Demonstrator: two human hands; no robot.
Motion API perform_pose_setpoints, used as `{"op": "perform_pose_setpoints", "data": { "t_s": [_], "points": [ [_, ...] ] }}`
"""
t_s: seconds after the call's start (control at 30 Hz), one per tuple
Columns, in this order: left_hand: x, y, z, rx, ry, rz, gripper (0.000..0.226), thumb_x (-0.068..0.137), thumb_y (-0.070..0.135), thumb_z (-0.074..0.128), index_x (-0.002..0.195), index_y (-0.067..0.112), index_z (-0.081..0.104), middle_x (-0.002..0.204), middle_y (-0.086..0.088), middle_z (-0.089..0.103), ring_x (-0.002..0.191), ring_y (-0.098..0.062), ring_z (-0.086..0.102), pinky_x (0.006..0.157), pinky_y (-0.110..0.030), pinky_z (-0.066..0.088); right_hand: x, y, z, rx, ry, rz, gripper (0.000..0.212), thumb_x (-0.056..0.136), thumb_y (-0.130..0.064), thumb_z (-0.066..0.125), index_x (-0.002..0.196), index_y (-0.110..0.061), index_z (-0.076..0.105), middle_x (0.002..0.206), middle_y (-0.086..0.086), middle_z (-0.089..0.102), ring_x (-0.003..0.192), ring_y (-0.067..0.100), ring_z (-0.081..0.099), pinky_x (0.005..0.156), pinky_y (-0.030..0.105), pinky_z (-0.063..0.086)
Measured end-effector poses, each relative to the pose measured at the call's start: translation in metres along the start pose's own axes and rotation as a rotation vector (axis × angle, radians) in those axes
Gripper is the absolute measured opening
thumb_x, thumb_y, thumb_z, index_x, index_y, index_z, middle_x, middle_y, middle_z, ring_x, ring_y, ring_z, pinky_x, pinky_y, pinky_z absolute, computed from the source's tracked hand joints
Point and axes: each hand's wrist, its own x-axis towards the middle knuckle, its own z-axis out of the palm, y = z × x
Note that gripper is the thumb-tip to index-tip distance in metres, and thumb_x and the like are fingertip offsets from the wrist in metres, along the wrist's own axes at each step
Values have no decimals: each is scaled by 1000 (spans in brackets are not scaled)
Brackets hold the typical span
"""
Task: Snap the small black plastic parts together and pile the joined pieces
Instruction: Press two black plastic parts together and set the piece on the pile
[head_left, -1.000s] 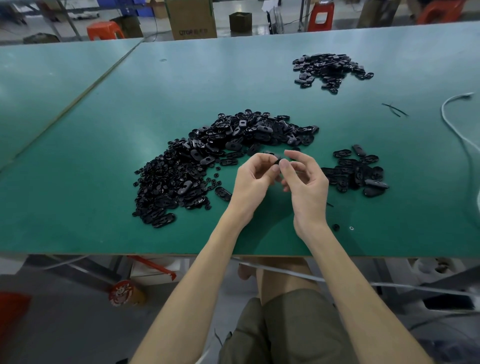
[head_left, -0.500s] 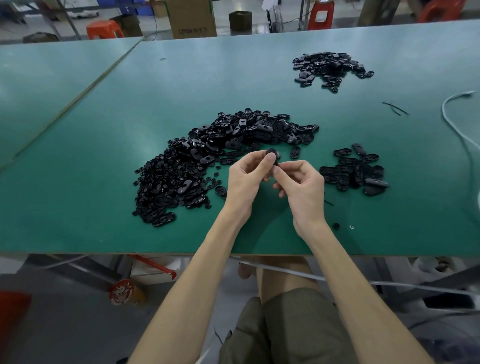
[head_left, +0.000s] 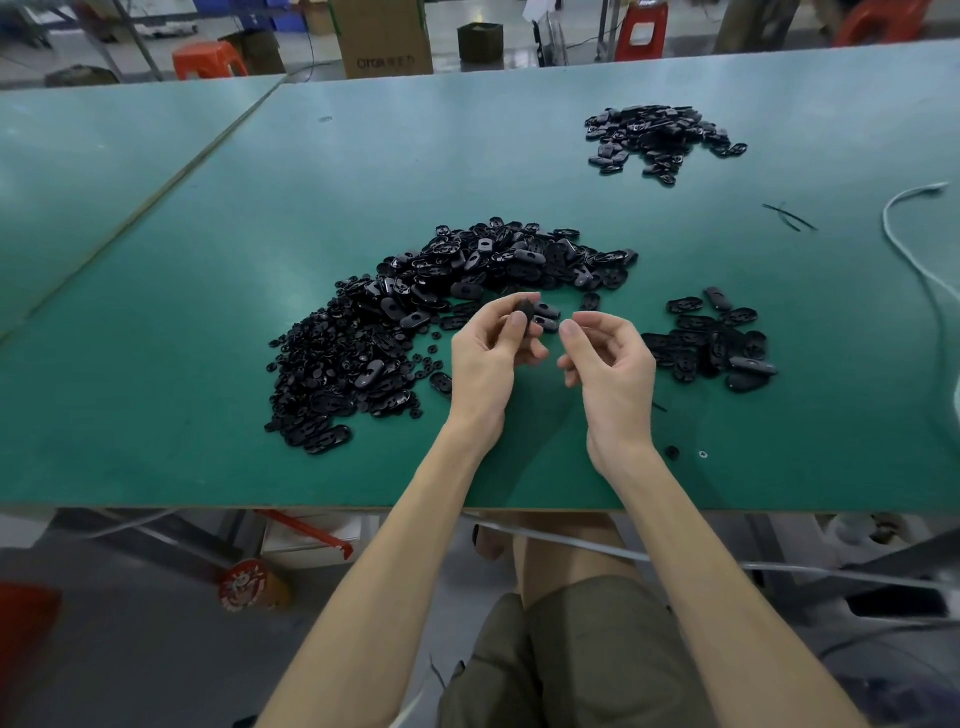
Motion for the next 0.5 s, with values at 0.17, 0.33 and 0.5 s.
{"op": "perform_pose_setpoints", "data": {
  "t_s": [0.17, 0.33, 0.5],
  "points": [
    [-2, 0, 2, 94, -120, 46, 21, 102, 1, 59, 116, 4, 74, 83, -9, 72, 61, -16, 59, 65, -29, 54, -1, -1, 0, -10, -34, -34, 7, 97, -17, 73, 103, -18, 73, 85, 1, 73, 69, 10, 64, 59, 24, 50],
    [-2, -1, 3, 122, -176, -9, 17, 102, 4, 61, 115, -4, 68, 75, -3, 71, 56, -16, 62, 59, -25, 53, -1, 1, 0, 5, 18, -32, 3, 97, -16, 73, 98, -16, 70, 83, -1, 74, 70, 11, 64, 62, 25, 51],
    [-1, -2, 3, 114, -135, -12, 18, 99, 5, 66, 113, -6, 69, 77, -7, 73, 62, -16, 67, 63, -25, 54, 0, 0, 0, -18, 13, -16, 5, 96, -15, 74, 93, -18, 72, 75, -6, 72, 65, 8, 62, 60, 22, 50]
  ]
}}
